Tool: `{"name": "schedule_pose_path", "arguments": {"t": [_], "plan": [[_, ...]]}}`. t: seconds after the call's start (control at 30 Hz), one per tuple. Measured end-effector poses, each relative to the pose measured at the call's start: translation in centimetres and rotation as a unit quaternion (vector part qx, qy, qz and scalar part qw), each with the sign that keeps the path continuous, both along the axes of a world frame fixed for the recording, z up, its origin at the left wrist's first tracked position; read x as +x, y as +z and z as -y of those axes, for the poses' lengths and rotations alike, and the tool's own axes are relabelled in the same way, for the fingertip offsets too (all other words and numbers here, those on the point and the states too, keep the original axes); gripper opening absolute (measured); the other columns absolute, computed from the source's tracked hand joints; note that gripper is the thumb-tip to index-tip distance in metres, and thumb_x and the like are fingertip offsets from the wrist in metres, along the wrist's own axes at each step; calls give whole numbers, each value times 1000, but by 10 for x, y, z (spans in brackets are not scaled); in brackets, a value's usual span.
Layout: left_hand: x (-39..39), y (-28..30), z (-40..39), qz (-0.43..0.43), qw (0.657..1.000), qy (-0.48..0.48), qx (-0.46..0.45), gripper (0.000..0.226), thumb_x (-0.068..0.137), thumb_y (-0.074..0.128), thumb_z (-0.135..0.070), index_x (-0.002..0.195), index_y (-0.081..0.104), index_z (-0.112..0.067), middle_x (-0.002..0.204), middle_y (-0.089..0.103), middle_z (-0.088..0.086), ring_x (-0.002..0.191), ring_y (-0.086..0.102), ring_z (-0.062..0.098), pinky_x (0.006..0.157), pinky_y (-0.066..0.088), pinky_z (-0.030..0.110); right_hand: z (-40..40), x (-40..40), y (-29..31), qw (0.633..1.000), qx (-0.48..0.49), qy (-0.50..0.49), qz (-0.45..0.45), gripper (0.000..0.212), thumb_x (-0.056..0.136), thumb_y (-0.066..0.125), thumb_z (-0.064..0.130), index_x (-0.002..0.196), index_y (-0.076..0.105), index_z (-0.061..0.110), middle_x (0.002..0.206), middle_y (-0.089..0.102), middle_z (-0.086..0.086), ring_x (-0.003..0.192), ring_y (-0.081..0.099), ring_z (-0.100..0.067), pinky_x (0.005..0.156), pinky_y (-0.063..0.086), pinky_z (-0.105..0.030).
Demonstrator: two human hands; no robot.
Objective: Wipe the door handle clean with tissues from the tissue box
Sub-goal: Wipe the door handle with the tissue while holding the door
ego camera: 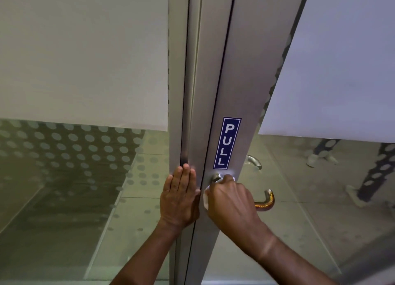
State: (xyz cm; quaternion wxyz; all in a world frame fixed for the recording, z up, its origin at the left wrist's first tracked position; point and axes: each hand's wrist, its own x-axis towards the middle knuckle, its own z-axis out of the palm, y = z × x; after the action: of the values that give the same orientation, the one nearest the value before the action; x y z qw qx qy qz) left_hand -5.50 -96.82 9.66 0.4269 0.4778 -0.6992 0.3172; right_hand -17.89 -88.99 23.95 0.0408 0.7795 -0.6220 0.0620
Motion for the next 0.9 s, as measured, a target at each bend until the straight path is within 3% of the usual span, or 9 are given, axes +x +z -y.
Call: {"name": "schedule_pose_path", "arguments": {"t": [0.07, 0.13, 0.2, 0.27, 0.33, 0.4, 0.6, 0.73, 0.9], "plan": [[-1, -1, 0, -1, 1000, -8, -1, 62, 106, 17, -33, 157, -5, -6, 166, -12, 11, 154, -8, 22, 125, -3, 36, 2, 0, -1, 1000, 16, -18, -20, 17, 79, 70, 12, 94, 65, 5, 89, 62, -14, 70, 65, -27, 55, 47, -28], [-2, 0, -1, -4, 1000, -12, 0, 62, 105, 17, -33, 157, -5, -6, 166, -11, 11, 154, -7, 23, 125, -4, 37, 1, -2, -7, 999, 16, 1, -30, 14, 85, 59, 4, 98, 62, 3, 93, 62, -15, 80, 63, -29, 64, 51, -31], [-3, 0, -1, -7, 1000, -12, -3, 62, 104, 17, -32, 157, -4, -6, 166, -11, 11, 154, -6, 23, 124, -4, 37, -2, -7, -10, 999, 30, 20, -18, 20, 94, 42, 5, 105, 58, 3, 101, 59, -14, 92, 58, -30, 70, 43, -32], [-3, 0, -1, -10, 1000, -10, -7, 62, 104, 17, -32, 157, -3, -6, 166, -10, 11, 154, -6, 23, 124, -4, 37, -7, -7, -5, 1000, 7, 25, -13, 14, 90, 50, 7, 97, 62, 3, 93, 61, -14, 86, 59, -31, 64, 38, -31], [-3, 0, -1, -11, 1000, -8, -10, 62, 104, 17, -31, 157, -3, -6, 166, -10, 11, 154, -6, 23, 124, -4, 37, -7, -7, -7, 998, -19, 47, -34, 12, 64, 75, 7, 74, 68, 5, 72, 65, -11, 68, 62, -25, 53, 45, -27], [-3, -2, 0, -10, 1000, -4, -11, 64, 103, 19, -32, 157, -3, -6, 166, -10, 12, 154, -6, 23, 124, -4, 37, -4, -9, -16, 996, -50, 61, -48, 19, 47, 79, 6, 65, 71, 9, 62, 66, -6, 62, 64, -19, 50, 48, -23], [-3, -4, 2, -6, 1000, -2, -26, 65, 103, 24, -31, 157, -1, -5, 166, -7, 12, 154, -4, 24, 125, -4, 38, -6, -20, -25, 983, -112, 100, -109, 33, 65, 44, 2, 82, 72, 2, 67, 69, -10, 59, 65, -23, 67, 55, -29], [-4, -4, 3, -5, 1000, -1, -26, 65, 103, 23, -32, 157, -1, -5, 166, -7, 12, 154, -4, 24, 125, -4, 38, -6, -28, -28, 983, -92, 86, -135, 36, 65, 64, 8, 99, 70, -4, 78, 72, -16, 60, 68, -24, 89, 54, -37], [-4, -4, 3, -5, 1000, -1, -29, 65, 103, 23, -32, 157, -1, -5, 166, -7, 12, 154, -4, 24, 125, -4, 38, -10, -31, -22, 982, -86, 75, -153, 42, 65, 67, 11, 104, 68, -4, 77, 73, -15, 57, 68, -23, 93, 50, -39]]}}
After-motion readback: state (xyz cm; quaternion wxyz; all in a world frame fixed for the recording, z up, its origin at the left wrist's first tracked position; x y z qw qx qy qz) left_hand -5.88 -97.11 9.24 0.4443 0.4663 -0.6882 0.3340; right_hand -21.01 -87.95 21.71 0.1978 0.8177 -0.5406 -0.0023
